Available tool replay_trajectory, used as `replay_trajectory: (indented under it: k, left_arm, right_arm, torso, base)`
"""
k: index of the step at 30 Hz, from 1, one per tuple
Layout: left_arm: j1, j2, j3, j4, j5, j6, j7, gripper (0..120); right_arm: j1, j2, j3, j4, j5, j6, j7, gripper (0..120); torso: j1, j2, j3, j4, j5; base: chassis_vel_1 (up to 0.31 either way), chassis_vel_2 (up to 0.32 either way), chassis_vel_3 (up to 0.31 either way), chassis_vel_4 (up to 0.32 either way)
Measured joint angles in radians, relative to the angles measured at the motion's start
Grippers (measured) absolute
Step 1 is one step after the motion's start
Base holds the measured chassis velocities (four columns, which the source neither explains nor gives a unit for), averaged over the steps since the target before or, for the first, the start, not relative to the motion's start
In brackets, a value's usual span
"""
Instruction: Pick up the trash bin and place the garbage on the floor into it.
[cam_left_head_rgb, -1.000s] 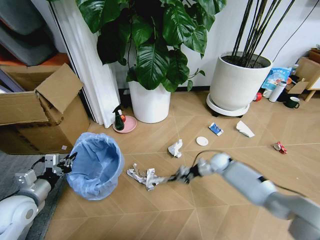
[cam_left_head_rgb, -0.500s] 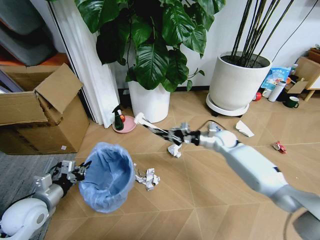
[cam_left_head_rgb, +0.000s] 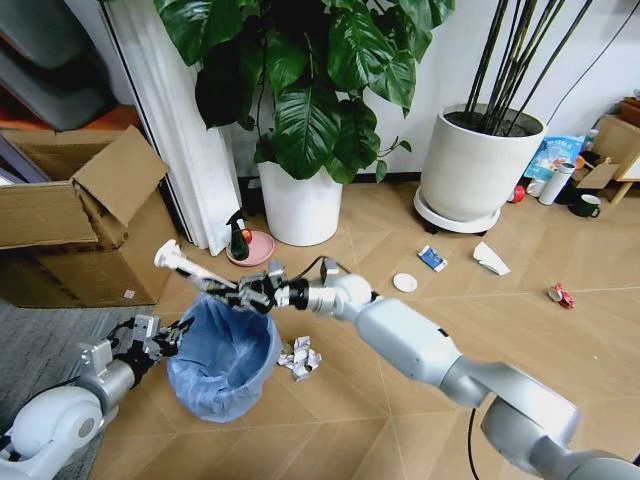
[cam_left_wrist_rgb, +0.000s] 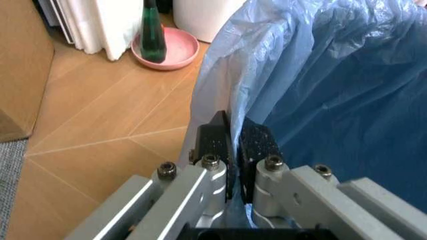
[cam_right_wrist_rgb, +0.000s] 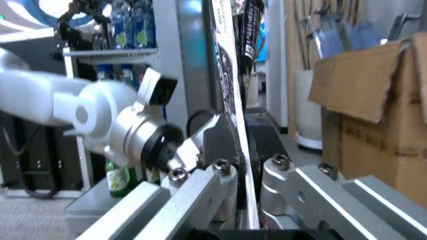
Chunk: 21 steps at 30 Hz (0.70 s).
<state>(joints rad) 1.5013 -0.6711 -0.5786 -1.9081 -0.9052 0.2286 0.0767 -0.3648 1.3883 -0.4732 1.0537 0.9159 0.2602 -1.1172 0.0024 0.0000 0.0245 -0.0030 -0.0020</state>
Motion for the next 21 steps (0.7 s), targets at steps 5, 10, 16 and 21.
replay_trajectory:
  k: [5,10,16,21]
  left_arm:
    - [0.013,0.003,-0.012,-0.014,-0.015,0.003,-0.002,0]
    - [0.031,0.01,-0.031,-0.03,-0.025,0.012,-0.009,0]
    - [0.041,0.014,-0.033,-0.048,-0.058,0.025,-0.021,0]
    - [0.042,0.016,-0.032,-0.051,-0.074,0.031,-0.025,0]
  right_arm:
    - [0.016,0.001,-0.043,-0.005,-0.008,0.007,0.007,4]
    - [0.037,0.002,-0.066,-0.006,-0.025,0.008,0.012,26]
    - [0.051,-0.007,-0.075,-0.014,-0.036,0.01,0.013,47]
    - [0.059,-0.014,-0.077,-0.017,-0.037,0.011,0.013,61]
  torso:
    - [0.0,0.0,0.0,0.0004,-0.0001]
    - [0.0,0.0,0.0,0.0005,0.0]
    - [0.0,0.0,0.0,0.0003,0.0001]
    - [0.0,0.0,0.0,0.0003,0.0001]
  base:
    - [0.0,0.0,0.0,0.0]
    - [0.0,0.0,0.0,0.0]
    - [0.0,0.0,0.0,0.0]
    - [0.0,0.0,0.0,0.0]
